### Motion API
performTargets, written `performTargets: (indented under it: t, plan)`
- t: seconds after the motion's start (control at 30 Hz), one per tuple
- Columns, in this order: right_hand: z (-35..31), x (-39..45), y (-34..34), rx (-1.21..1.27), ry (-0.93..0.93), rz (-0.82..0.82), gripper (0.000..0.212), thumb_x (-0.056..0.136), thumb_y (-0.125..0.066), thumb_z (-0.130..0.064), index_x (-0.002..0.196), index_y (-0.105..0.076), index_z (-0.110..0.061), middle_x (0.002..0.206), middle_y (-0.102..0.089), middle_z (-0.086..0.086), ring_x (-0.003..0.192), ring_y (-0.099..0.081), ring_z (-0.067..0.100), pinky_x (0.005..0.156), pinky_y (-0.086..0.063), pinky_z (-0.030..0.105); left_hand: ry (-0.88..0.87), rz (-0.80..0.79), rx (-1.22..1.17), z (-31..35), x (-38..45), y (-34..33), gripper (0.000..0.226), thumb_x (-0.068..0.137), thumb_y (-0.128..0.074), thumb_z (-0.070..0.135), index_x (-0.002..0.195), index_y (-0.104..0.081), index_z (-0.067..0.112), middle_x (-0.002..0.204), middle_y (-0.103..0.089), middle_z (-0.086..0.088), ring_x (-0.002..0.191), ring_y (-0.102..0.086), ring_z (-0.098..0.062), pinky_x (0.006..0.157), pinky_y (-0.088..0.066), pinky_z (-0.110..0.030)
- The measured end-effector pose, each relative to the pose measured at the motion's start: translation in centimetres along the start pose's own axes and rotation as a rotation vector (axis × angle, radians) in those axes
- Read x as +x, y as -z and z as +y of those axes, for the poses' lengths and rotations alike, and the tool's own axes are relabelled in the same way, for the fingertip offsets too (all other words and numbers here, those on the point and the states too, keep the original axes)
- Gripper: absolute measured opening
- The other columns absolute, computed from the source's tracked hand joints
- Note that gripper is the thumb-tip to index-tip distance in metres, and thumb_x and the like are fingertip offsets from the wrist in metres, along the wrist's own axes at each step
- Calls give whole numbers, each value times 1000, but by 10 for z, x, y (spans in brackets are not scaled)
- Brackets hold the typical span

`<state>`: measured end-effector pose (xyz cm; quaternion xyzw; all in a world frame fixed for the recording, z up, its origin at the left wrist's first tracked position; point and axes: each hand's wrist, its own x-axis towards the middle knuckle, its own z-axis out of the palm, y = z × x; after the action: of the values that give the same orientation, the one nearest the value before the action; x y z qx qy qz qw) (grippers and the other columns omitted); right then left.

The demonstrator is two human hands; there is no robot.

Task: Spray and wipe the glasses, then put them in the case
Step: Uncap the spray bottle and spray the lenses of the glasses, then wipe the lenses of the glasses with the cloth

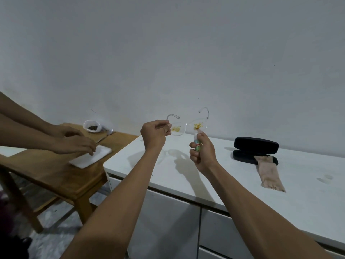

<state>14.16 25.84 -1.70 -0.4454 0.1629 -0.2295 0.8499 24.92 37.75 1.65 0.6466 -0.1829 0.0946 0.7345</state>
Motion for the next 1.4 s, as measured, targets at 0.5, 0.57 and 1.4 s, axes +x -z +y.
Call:
performTargets:
  t: [0.5,0.57,1.4]
  plan:
    - [12,8,14,-71,56,152,29,104,-38,-25,126,-56,-33,72,-46,2,44,-32,12,41,-26,20,6,8,26,-8,-5,-1,13,82,-77,-5,95,-77,-4,77,-74,-14,55,-69,-14,61,-59,-19]
    - [2,10,34,-162,135,262,33,103,-37,-25,131,-53,-32,79,-51,4,47,-39,15,43,-31,21,-1,17,42,-14,-4,-2,13,82,-78,-4,95,-77,-3,78,-74,-14,57,-69,-15,59,-58,-17]
    - [-131,-105,299,-787,507,1045,37,92,-72,-18,128,-66,-22,103,-75,5,93,-73,29,92,-58,43,-1,-40,67,-38,-48,-101,15,79,-72,-6,87,-79,4,73,-73,-13,55,-67,-21,72,-64,-39]
